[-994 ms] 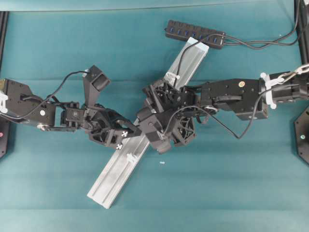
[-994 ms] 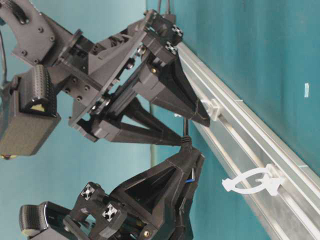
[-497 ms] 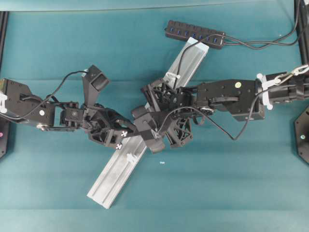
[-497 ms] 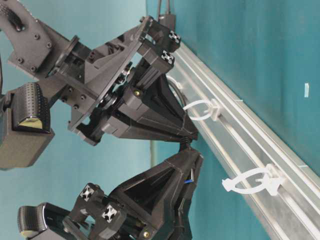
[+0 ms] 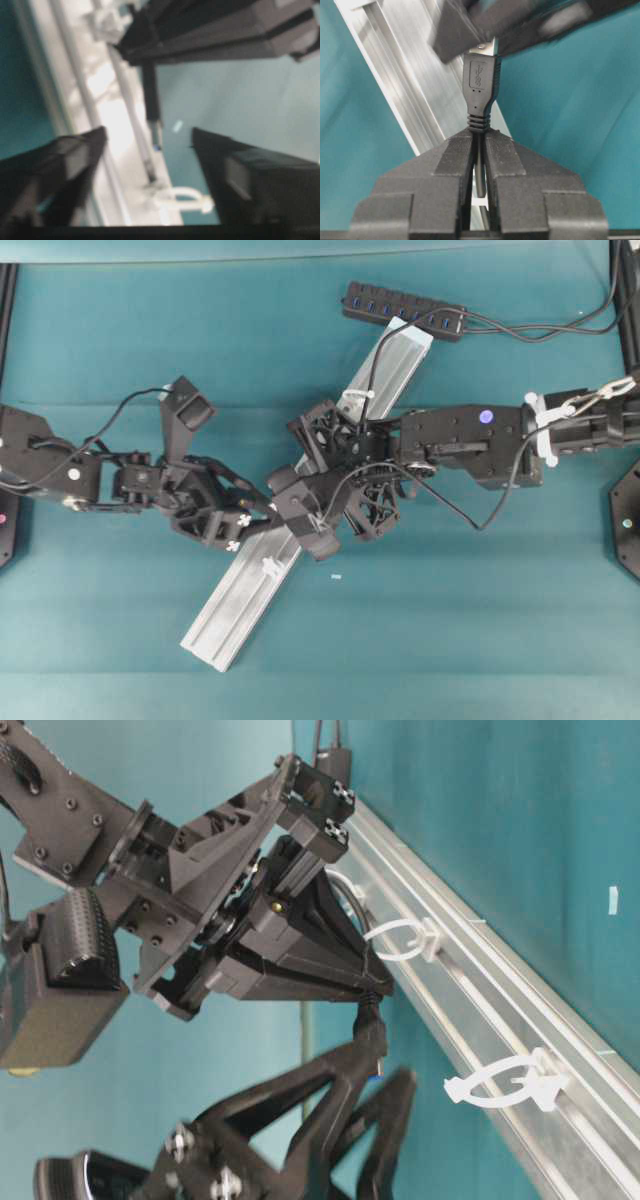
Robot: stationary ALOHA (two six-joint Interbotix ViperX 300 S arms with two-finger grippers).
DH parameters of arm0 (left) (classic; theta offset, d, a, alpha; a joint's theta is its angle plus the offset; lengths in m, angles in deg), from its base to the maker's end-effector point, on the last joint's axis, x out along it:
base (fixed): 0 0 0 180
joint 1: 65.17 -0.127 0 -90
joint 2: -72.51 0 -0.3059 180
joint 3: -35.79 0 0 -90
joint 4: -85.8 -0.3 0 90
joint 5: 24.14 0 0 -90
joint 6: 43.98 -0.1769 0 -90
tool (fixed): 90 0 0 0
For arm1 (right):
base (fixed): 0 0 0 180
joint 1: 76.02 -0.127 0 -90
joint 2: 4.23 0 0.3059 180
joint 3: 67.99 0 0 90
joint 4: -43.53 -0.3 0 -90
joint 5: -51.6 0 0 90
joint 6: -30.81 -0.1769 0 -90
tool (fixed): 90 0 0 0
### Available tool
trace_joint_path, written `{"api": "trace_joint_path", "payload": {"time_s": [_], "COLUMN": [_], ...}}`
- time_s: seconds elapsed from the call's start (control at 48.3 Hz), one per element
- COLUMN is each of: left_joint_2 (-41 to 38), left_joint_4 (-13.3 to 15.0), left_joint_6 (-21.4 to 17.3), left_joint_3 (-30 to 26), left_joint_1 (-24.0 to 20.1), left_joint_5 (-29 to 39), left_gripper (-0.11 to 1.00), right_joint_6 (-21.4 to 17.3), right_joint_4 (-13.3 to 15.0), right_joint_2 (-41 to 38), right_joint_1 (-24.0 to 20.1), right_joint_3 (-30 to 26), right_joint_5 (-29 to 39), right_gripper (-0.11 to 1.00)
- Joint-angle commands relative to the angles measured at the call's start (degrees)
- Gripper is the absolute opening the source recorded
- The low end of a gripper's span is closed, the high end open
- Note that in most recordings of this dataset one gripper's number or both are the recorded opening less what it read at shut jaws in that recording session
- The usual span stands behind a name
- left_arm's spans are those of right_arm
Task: Pass the USB cable through three rings with both arms.
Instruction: 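Pull the cable through the second ring and hand plug to right gripper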
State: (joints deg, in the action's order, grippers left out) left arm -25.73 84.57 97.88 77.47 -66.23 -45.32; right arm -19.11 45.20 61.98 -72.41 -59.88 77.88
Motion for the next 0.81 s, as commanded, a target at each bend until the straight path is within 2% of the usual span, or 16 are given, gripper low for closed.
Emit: {"api": "trace_joint_path", "payload": {"time_s": [0.0, 0.207, 0.518, 0.621, 0.787], "left_joint_2": [6.6, 15.6, 28.3, 30.6, 34.5], "left_joint_4": [-0.4, -0.4, -0.4, -0.4, -0.4], "left_joint_6": [-0.2, -3.5, -10.1, -10.4, -10.5], "left_joint_3": [0.3, 1.9, 5.4, 6.5, 7.7], "left_joint_1": [0.5, 2.5, 3.5, 3.5, 3.9], "left_joint_5": [4.2, 16.5, 25.2, 28.3, 28.1], "left_gripper": [0.97, 0.92, 0.92, 0.91, 0.91], "right_joint_6": [1.5, 5.5, 8.3, 8.3, 8.3], "right_joint_4": [0.7, 0.7, 0.8, 0.7, 0.7], "right_joint_2": [-0.4, -0.8, -1.0, -1.1, -1.7], "right_joint_1": [-0.1, -0.6, -1.6, -2.2, -3.4], "right_joint_3": [-1.0, -1.0, -0.9, -0.8, -1.0], "right_joint_5": [0.8, 3.2, 5.4, 5.4, 5.5], "right_gripper": [0.06, 0.06, 0.06, 0.06, 0.06]}}
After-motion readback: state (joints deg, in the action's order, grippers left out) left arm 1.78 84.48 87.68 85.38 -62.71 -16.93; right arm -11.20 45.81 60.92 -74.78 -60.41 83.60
